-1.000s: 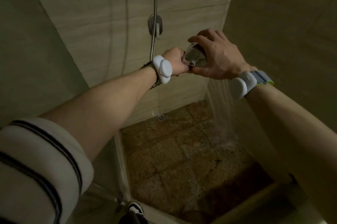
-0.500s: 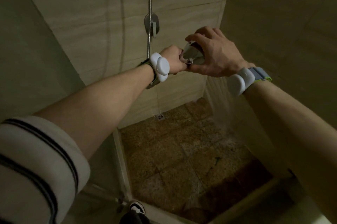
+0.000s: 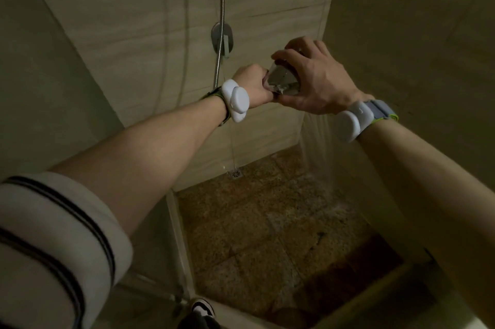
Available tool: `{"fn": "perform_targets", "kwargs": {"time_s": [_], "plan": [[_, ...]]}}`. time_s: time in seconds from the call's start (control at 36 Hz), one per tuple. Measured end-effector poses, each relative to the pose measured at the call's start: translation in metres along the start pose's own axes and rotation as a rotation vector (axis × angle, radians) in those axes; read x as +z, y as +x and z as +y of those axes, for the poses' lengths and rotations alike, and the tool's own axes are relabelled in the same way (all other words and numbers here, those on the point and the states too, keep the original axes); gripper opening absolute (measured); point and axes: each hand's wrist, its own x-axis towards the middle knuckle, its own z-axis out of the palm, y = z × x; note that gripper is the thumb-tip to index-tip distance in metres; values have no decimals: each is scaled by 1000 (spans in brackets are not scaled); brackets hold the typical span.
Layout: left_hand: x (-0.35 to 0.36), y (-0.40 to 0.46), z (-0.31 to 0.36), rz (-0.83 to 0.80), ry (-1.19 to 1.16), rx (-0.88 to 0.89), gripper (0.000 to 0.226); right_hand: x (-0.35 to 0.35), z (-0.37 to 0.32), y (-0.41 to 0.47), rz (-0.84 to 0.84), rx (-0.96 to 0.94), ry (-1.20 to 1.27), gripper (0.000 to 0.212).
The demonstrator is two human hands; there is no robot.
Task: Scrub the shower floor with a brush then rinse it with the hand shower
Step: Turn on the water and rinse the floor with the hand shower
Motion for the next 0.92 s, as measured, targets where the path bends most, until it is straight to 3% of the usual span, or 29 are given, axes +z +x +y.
{"fn": "perform_targets", "kwargs": {"time_s": [0.19,0.42,0.92], "plan": [[0,1,-2,-40,4,-3,18,1,2,0,-14,1,4,81],[0,2,-3,-9,31,6,31,2,1,0,-1,-1,10,81],[-1,-1,-5,-38,129,58,33,8,-2,-4,-62,21,65,83]]}}
